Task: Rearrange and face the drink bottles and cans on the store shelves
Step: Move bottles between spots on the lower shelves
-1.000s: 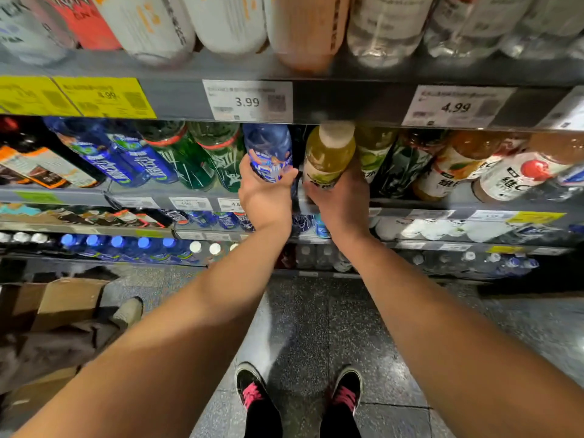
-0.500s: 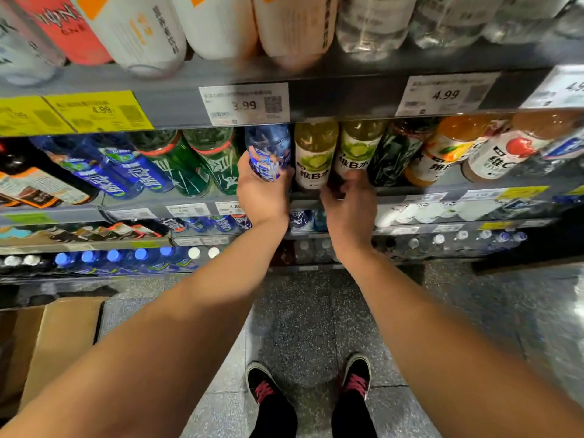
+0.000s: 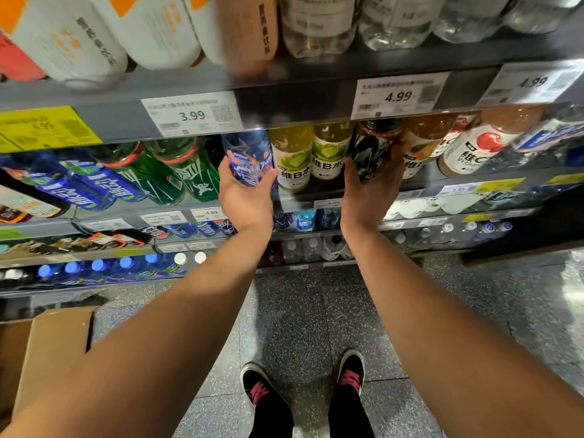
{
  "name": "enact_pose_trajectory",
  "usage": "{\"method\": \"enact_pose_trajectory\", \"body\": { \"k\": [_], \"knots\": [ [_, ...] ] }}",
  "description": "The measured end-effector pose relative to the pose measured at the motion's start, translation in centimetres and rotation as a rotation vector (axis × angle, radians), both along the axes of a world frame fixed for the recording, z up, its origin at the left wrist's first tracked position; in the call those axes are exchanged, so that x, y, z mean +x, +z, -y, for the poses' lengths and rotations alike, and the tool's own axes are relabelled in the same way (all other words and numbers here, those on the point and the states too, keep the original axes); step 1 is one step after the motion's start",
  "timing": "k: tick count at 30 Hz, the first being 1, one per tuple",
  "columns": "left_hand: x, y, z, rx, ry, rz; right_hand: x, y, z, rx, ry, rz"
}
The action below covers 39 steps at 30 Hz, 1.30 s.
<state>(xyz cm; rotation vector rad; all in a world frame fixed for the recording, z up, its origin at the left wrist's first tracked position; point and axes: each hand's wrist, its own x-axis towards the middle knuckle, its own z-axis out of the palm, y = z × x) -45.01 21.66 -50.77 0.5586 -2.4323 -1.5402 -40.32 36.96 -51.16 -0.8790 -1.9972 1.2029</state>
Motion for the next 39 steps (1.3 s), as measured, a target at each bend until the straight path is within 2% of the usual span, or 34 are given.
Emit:
{"method": "enact_pose_trajectory", "body": {
  "k": [11, 14, 17, 21, 28, 39],
  "knots": [
    [-0.2, -0.6, 0.9, -0.032, -0.046, -0.005, -0.4, 0.1, -1.9, 0.102, -0.047, 0.098],
    [0.2, -0.1, 1.1, -0.065, -0.06, 0.017, 0.3, 0.1, -1.9, 0.039, -0.04, 0.042],
    [0.5, 0.1, 1.4, -0.045, -0.077, 0.008, 0.6, 0.4, -1.8, 0.065, -0.005, 0.022],
    [0.8, 0.3, 1.5, -0.016, -0.095, 0.004, 0.2, 1.4, -1.7, -0.036, 0.038, -0.008],
    [0.5, 0.7, 1.4, -0.007, -0.099, 0.037, -0.7, 1.6, -2.1, 0.062, 0.037, 0.124],
    [1.6, 0.5, 1.9, 0.081, -0.09, -0.032, 2.8, 0.6, -1.3, -0.071, 0.093, -0.002]
  ]
}}
